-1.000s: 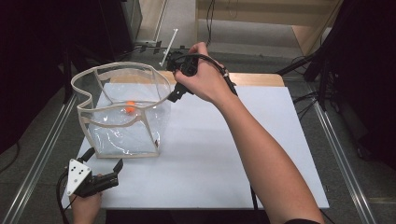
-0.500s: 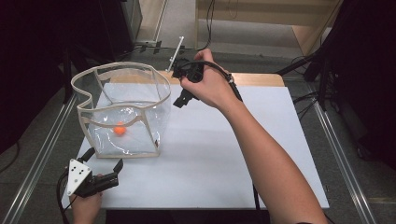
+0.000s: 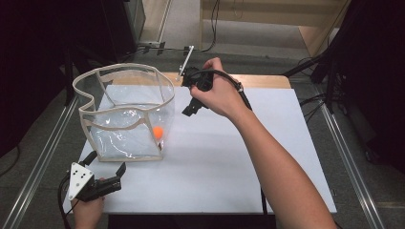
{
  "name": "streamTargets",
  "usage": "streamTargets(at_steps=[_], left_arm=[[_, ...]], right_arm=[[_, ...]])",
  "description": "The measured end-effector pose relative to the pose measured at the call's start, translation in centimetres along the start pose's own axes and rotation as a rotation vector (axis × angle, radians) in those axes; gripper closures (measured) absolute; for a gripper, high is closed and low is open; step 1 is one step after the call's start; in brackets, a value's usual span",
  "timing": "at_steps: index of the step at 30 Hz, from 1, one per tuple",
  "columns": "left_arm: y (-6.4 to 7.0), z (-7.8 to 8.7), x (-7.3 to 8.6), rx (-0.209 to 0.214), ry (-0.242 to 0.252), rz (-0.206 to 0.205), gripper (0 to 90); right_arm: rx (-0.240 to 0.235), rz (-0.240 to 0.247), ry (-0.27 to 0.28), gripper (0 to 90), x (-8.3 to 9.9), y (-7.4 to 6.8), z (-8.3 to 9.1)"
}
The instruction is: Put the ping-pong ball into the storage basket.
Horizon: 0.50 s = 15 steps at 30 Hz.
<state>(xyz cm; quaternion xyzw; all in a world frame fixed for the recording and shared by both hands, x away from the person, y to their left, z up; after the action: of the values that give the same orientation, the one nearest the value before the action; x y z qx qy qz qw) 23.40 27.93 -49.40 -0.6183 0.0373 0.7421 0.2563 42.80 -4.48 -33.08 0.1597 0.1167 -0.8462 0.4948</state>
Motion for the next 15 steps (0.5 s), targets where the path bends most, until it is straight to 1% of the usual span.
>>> streamTargets(at_steps=[7,11,12,15], left_arm=[[0.0,0.0,0.0,0.000,0.000,0.000,0.0],[0.0,0.0,0.0,0.000,-0.001,0.001,0.0],[0.0,0.0,0.0,0.000,-0.001,0.001,0.0],[0.0,0.0,0.0,0.000,-0.001,0.001,0.0]], right_arm=[[-0.009,-0.009,0.006,0.0,1.1,0.1,-0.6],[-0.011,-0.005,0.003,0.0,1.8,0.1,-1.0],[-0.009,-0.011,-0.002,0.0,2.0,0.0,-1.0],[-0.012,-0.016,0.003,0.0,2.6,0.0,-1.3]])
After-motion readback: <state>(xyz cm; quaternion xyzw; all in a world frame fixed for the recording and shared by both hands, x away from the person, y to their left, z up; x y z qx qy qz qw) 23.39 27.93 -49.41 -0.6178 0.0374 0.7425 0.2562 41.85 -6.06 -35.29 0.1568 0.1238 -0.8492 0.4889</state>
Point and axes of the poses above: each handheld gripper's, and its own axes: z roughly backward along the jaws, x roughly out of its underside, y roughly to its right, the point moved 2 cm from there along -z, roughly forward along the jaws, and after that the axes turned 11 degrees about -z, right-handed, at the moved point
